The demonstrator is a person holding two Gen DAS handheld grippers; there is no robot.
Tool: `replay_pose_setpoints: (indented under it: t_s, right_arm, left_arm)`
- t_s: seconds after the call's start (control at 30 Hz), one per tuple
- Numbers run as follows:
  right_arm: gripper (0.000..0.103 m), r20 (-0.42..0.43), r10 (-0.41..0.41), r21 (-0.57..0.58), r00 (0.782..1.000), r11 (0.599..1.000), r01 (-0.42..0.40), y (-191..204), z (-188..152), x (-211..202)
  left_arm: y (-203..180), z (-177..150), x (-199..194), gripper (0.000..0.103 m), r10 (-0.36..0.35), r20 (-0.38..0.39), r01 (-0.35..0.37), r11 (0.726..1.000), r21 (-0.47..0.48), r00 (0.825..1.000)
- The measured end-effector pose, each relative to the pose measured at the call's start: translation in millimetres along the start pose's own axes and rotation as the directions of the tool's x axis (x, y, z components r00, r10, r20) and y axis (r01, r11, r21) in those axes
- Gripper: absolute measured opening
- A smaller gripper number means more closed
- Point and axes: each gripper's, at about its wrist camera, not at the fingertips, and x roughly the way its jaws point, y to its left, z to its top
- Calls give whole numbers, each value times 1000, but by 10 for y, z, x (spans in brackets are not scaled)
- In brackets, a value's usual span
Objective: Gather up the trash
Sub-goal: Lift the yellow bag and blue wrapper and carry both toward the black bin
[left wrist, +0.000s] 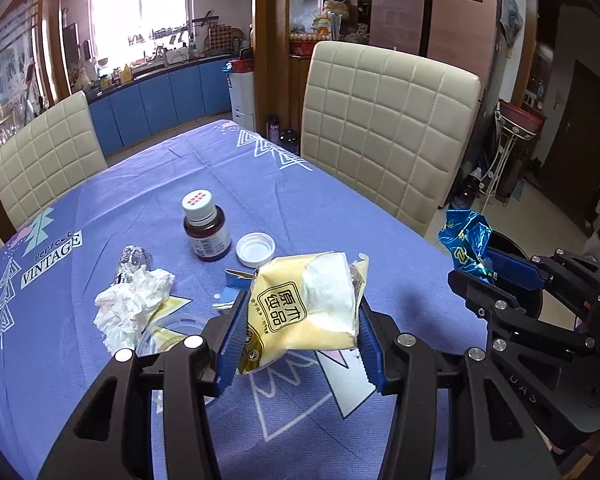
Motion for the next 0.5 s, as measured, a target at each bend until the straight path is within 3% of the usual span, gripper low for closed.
replay_pose_setpoints:
  t_s: [0.5]
  right_arm:
    - [35, -7, -55, 60, 998, 997, 56, -352, -101, -97]
  left_arm:
    - [-452, 87, 44, 48, -64, 2, 64, 995, 76, 998]
